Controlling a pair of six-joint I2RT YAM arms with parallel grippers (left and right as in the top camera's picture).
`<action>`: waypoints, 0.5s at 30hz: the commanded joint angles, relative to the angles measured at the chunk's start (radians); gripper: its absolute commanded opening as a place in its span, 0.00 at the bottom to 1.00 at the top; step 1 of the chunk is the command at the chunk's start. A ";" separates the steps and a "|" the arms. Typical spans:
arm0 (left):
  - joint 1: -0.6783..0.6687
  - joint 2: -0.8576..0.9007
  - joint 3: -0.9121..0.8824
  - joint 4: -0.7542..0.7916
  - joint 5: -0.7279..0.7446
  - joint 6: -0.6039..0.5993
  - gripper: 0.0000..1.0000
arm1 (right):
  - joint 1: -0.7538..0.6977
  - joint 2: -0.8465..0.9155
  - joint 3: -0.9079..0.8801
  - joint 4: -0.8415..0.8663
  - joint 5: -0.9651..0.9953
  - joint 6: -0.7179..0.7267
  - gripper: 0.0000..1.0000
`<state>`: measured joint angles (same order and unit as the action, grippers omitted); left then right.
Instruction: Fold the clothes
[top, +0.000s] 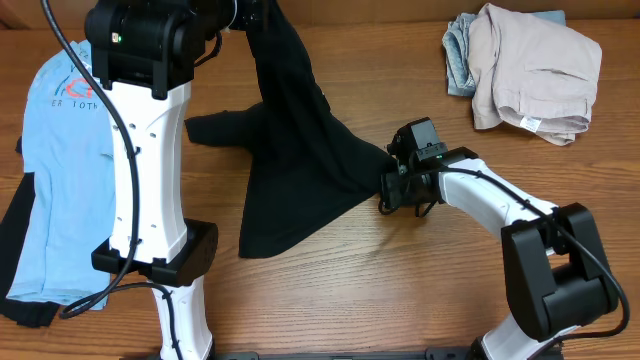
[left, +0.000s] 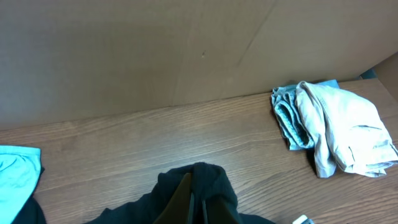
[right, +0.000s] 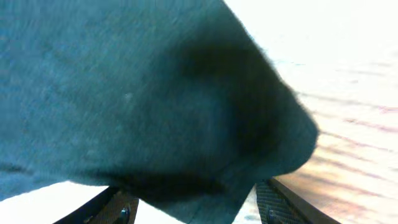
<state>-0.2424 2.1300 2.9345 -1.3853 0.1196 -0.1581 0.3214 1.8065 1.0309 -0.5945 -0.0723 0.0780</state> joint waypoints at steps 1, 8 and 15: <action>-0.007 -0.021 -0.002 0.002 0.011 -0.003 0.04 | -0.002 0.016 -0.003 0.022 0.056 0.005 0.65; -0.007 -0.021 -0.002 0.002 0.011 -0.003 0.04 | -0.002 0.051 -0.003 0.033 0.055 0.005 0.52; -0.007 -0.021 -0.001 0.003 0.011 -0.003 0.04 | -0.002 0.057 -0.004 0.037 0.045 0.054 0.15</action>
<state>-0.2424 2.1300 2.9345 -1.3869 0.1196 -0.1581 0.3202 1.8263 1.0332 -0.5564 -0.0185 0.0994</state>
